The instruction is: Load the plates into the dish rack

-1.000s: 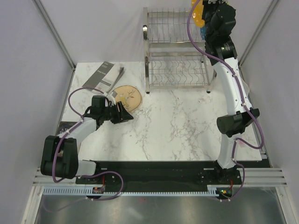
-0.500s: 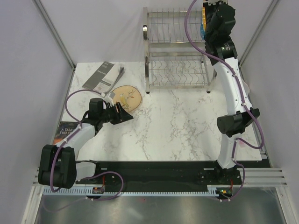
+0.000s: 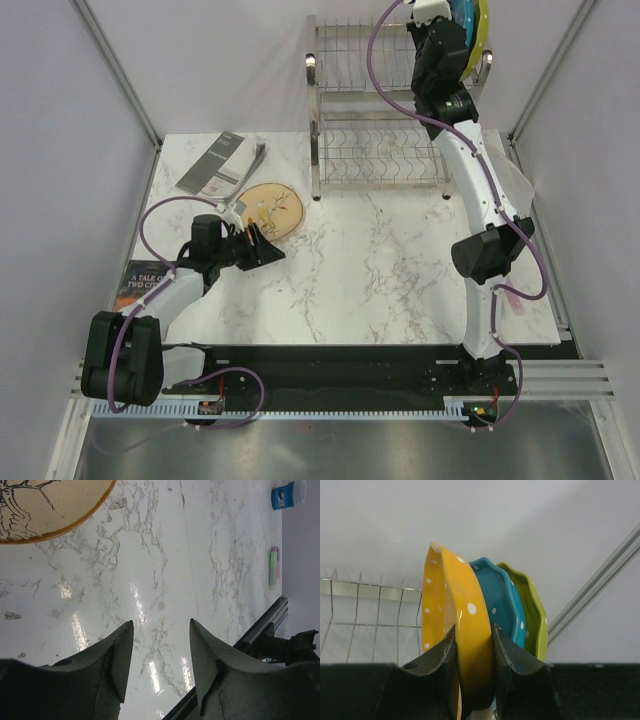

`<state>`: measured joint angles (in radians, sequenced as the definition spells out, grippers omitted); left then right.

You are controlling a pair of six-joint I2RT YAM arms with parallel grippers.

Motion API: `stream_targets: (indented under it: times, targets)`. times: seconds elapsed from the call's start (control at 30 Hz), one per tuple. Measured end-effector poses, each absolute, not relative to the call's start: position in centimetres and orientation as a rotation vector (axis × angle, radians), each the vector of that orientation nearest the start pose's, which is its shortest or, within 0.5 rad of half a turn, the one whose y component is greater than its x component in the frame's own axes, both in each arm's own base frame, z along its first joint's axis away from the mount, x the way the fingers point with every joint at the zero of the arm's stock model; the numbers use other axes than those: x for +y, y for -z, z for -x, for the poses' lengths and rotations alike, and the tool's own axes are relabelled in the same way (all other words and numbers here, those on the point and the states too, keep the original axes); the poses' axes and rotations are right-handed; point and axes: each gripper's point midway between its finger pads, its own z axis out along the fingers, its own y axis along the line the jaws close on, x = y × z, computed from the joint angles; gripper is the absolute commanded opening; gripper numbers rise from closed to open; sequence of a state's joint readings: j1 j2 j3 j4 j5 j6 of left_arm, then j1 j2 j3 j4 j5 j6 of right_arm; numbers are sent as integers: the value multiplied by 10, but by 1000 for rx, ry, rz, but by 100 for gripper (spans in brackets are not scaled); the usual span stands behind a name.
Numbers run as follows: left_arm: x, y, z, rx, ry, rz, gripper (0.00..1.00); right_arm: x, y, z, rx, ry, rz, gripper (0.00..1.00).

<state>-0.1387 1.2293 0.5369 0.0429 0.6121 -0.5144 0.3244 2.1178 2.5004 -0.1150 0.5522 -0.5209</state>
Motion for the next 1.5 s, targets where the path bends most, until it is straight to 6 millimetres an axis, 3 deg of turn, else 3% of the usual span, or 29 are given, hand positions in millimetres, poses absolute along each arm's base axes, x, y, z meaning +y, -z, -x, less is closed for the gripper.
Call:
stream_targets:
  times: [0.43,0.67,0.87,0.97,1.1,1.23,1.37,1.5]
  targets:
    - [-159,-99,-282,2269,1039,83,56,76,-509,-592,1309,574,65,0]
    - [-158,-96,-277,2273,1040,85,56,75,-511,-607,1216,613,43,30]
    - [-158,-96,-274,2268,1040,82,56,76,-511,-612,1167,607,35,46]
    - [-158,-96,-274,2266,1040,82,56,83,-514,-609,1154,593,51,49]
    - [-158,-97,-275,2263,1040,79,56,97,-532,-590,1127,581,91,50]
    - [-159,-100,-277,2247,1047,68,56,108,-573,-552,1053,554,100,50]
    - [-160,-103,-276,2239,1058,59,56,103,-620,-510,961,534,57,51]
    - [-160,-110,-278,2219,1047,41,57,91,-652,-475,902,517,11,53]
